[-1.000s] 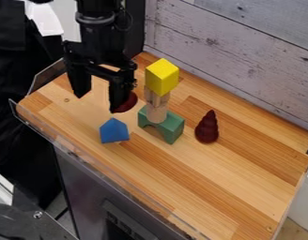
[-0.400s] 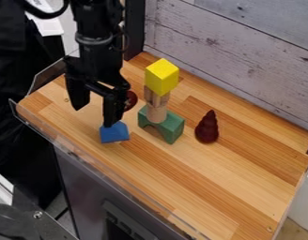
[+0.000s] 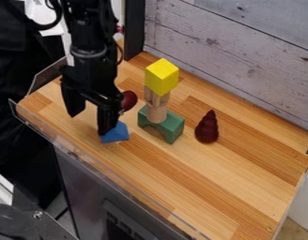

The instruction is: Pu the blue triangle on top of the yellow cube

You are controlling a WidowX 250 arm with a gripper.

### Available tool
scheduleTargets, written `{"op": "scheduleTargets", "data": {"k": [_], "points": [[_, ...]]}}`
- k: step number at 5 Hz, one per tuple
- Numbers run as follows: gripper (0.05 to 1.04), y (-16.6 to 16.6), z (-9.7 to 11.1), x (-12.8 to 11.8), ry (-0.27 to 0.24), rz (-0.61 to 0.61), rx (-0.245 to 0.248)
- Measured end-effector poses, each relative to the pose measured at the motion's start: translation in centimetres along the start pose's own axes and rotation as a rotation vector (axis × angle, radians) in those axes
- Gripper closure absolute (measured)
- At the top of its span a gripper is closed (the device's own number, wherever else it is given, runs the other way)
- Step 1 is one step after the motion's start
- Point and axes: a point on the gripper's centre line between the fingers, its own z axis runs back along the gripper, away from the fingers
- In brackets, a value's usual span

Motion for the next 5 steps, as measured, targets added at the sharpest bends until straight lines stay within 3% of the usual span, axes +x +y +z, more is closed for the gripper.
{"op": "scheduleTargets", "data": {"k": [3, 5], "points": [[0.085, -1.4, -1.2, 0.4, 0.041, -0.076, 0.026], [0.085, -1.4, -1.3, 0.4, 0.043, -0.083, 0.028]]}}
